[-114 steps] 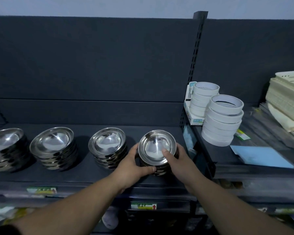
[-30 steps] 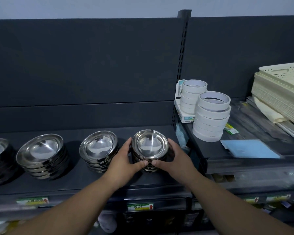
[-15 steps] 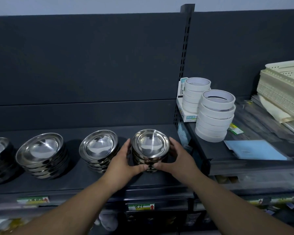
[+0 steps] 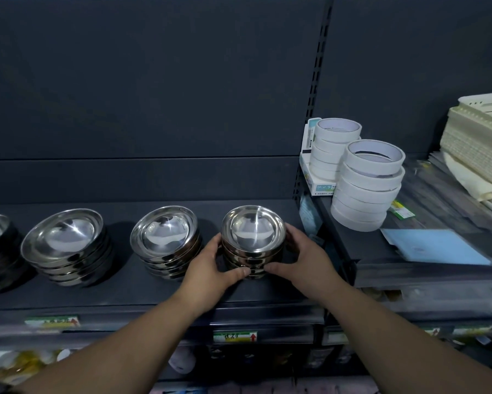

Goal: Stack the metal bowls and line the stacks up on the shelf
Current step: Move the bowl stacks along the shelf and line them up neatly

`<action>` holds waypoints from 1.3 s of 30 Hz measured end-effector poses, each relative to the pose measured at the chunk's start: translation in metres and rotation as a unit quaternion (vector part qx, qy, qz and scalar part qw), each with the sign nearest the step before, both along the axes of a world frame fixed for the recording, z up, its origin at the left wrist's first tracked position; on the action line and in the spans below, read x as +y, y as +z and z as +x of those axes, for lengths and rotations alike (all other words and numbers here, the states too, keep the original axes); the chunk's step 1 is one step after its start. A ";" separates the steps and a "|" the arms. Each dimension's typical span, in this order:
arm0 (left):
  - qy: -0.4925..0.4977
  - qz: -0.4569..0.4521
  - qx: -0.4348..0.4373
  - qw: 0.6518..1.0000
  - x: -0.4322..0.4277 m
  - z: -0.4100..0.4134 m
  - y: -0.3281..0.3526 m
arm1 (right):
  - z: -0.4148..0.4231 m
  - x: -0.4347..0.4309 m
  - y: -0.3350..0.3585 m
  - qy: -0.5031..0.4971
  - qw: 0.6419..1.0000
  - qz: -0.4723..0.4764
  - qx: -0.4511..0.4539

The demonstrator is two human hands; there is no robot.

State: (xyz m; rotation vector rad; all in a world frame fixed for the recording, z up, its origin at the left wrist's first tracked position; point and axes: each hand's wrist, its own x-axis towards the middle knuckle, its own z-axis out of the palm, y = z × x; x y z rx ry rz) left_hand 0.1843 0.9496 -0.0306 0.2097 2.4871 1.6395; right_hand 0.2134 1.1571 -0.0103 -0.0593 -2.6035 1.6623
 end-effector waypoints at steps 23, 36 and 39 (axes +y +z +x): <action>-0.008 0.031 -0.008 0.999 0.007 0.005 -0.004 | 0.005 -0.004 -0.012 -0.014 0.999 0.006 -0.044; -0.002 0.063 0.027 0.998 0.009 0.005 0.013 | 0.005 -0.007 0.002 -0.029 0.995 -0.091 -0.007; 0.005 0.041 0.031 0.999 0.009 0.007 0.016 | 0.004 -0.008 0.006 -0.018 0.995 -0.096 0.000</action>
